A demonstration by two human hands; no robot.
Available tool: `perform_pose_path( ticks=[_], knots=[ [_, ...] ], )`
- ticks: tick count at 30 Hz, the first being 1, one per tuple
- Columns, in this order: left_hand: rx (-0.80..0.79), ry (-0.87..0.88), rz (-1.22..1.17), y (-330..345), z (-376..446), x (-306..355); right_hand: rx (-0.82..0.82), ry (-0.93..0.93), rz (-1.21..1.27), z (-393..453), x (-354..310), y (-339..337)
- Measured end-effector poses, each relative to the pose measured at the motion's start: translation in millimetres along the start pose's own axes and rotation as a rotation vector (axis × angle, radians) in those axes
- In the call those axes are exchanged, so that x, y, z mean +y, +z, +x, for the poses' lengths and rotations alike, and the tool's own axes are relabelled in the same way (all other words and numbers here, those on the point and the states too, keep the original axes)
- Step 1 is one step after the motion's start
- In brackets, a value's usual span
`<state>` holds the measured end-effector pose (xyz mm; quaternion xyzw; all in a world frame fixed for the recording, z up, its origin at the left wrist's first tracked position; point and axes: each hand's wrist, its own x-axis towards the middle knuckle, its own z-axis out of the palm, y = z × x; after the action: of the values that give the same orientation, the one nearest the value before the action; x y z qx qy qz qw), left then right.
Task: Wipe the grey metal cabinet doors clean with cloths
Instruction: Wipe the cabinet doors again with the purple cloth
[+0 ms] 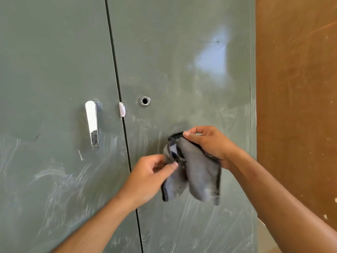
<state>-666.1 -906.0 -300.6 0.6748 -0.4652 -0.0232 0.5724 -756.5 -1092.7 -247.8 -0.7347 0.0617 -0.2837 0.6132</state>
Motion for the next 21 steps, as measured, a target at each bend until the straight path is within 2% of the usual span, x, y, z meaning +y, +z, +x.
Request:
perform_pose_path(
  ticks=[4, 7, 9, 12, 15, 18, 19, 20, 21],
  knots=[
    [0.096, -0.276, -0.437, -23, 5, 7, -0.072, 0.029, -0.136, -3, -2, -25],
    [0.138, -0.332, -0.456, -39, 8, 7, -0.139, 0.079, -0.093, -6, -2, -34],
    [0.09, -0.316, -0.365, -40, 6, 7, -0.214, 0.1, -0.057, -5, -3, -39],
    [-0.05, -0.228, -0.163, -39, 3, -4, -0.315, 0.106, -0.102, -4, -2, -42],
    [-0.36, -0.185, -0.066, -39, -2, -12, -0.317, 0.073, -0.186, -4, -3, -36],
    [-0.734, -0.26, -0.215, -37, -4, -17, -0.346, 0.032, -0.258, -4, -2, -30],
    [-0.805, -0.301, -0.304, -34, -3, -19, -0.357, 0.027, -0.28, -4, -1, -28],
    [-0.815, -0.333, -0.367, -29, -2, -21, -0.37, 0.024, -0.301, -3, 1, -27],
    [-0.756, -0.35, -0.376, -22, 1, -23, -0.38, 0.021, -0.318, -3, 1, -25]
  ],
)
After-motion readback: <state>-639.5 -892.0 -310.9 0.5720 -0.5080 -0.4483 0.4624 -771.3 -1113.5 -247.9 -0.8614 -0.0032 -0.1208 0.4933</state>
